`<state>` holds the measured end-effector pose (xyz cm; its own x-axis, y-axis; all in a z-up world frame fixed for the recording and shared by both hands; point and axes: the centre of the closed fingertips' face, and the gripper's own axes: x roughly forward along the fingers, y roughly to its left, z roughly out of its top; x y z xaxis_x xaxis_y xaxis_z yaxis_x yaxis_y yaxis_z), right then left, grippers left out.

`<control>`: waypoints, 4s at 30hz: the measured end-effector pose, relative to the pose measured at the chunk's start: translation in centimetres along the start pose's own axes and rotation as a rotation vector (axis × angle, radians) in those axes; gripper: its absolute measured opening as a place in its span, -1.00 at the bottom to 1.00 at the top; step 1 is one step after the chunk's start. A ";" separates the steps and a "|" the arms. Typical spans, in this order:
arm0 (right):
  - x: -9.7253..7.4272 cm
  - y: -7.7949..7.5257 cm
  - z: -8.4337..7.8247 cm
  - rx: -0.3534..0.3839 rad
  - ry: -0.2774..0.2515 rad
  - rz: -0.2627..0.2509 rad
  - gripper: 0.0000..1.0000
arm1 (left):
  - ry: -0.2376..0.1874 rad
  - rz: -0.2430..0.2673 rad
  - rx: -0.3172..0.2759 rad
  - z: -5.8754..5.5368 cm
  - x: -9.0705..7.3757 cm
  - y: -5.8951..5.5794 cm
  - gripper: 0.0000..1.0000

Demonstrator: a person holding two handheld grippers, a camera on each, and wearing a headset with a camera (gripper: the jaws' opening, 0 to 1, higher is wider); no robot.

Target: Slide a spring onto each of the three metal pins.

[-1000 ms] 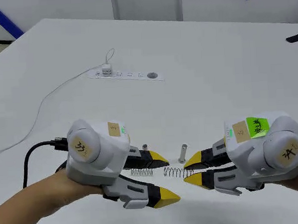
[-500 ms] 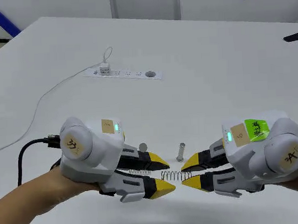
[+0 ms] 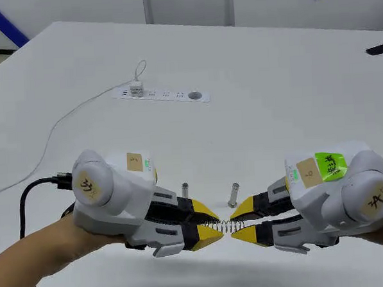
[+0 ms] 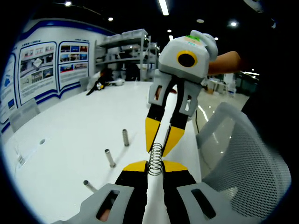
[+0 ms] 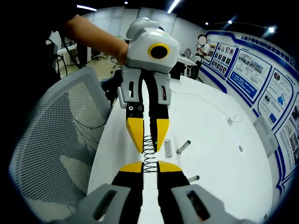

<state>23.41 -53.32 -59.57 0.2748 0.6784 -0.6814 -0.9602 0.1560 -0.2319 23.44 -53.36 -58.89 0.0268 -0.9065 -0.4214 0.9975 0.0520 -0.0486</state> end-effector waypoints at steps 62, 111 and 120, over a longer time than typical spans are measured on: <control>-3.2 -1.2 6.0 0.168 -0.305 -0.004 -0.79 | -0.041 0.060 0.130 2.4 -1.1 0.3 -0.81; -4.3 -3.8 7.8 0.323 -0.412 -0.093 -0.79 | -0.138 0.144 0.063 2.8 -2.2 1.5 -0.96; -4.7 -4.6 8.0 0.321 -0.420 -0.116 -0.79 | -0.153 0.156 0.053 3.0 -2.1 1.6 -0.98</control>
<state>26.10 -51.46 -49.81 0.3988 0.8621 -0.3126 -0.9102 0.4136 -0.0206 25.21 -52.66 -55.38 0.1862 -0.9425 -0.2777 0.9825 0.1778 0.0556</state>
